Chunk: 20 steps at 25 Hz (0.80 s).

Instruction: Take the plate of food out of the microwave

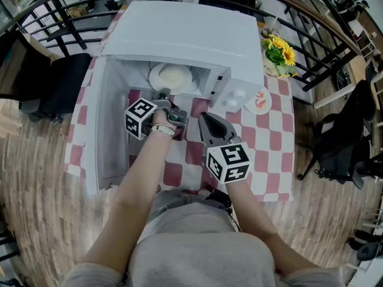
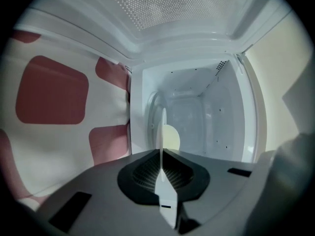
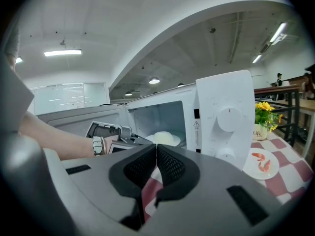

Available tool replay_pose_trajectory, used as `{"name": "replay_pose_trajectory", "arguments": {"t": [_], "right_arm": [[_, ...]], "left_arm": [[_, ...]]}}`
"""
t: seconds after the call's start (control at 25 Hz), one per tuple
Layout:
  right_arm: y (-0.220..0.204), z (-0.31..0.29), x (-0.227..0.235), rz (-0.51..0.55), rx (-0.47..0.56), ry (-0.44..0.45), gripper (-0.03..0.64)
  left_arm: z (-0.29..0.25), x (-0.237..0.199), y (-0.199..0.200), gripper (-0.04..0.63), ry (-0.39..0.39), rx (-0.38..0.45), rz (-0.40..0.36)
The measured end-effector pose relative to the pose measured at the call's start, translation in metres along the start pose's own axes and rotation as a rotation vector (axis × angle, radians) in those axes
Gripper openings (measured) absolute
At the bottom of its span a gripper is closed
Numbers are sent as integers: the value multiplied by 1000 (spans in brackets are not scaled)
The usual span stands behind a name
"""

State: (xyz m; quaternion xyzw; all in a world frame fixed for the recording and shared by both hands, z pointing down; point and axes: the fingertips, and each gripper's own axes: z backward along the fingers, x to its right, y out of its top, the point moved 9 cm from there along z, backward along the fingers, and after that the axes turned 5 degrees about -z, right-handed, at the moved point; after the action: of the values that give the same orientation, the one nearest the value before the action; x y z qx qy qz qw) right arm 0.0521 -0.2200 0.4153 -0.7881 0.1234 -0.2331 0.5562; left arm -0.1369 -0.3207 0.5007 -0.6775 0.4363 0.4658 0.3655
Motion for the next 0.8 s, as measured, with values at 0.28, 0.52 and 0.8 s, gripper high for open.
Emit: {"name": "replay_pose_trajectory", "arguments": {"t": [0.28,0.52,0.8], "right_arm": [[1,3,-5,17,17,5,25],[3,5,-10,25,37,9,25],[3,7,-13,33,64,14,25]], "left_arm": [[17,3,-5,17,-83,31,-13],[31,4,-9,17,-118,33,-31],[47,11,-11,17,-159,55,-25]]}}
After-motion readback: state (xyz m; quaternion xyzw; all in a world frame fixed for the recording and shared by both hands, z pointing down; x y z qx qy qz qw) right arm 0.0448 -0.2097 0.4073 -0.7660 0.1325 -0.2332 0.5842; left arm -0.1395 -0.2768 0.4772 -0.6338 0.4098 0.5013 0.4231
